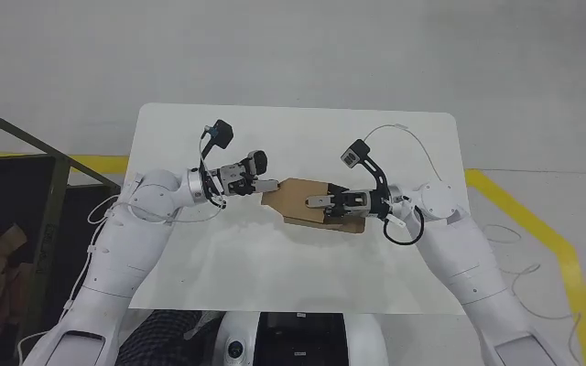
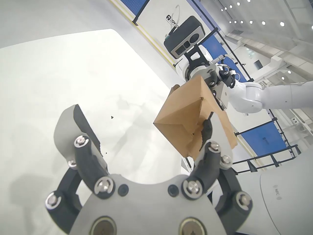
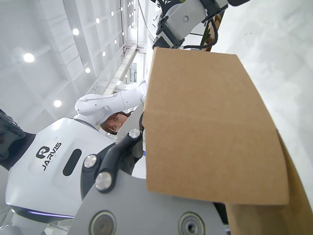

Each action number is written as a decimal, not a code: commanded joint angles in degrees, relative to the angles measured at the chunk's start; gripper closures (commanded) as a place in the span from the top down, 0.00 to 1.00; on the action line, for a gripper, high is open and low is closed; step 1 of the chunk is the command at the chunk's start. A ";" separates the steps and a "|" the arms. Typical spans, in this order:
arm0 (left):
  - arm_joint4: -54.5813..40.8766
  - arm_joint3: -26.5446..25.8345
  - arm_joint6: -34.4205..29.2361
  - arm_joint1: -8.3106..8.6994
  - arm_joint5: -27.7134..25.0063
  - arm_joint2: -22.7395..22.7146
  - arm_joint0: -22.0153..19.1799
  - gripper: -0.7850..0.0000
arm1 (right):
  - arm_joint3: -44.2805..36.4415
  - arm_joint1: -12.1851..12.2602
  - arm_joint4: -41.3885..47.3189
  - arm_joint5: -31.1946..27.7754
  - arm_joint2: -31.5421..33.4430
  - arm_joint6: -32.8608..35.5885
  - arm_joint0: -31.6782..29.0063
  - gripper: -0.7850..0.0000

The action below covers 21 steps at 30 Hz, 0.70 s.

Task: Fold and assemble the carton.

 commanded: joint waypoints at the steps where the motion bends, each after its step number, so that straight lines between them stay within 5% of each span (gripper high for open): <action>1: -0.11 -0.36 -0.16 0.16 0.01 -0.06 0.42 1.00 | -0.03 0.01 0.11 -0.06 0.04 0.01 -0.05 0.00; 21: 1.18 -0.29 0.16 0.36 2.19 3.98 -0.53 1.00 | -0.04 -0.03 1.43 -0.04 -0.04 0.04 -0.16 0.00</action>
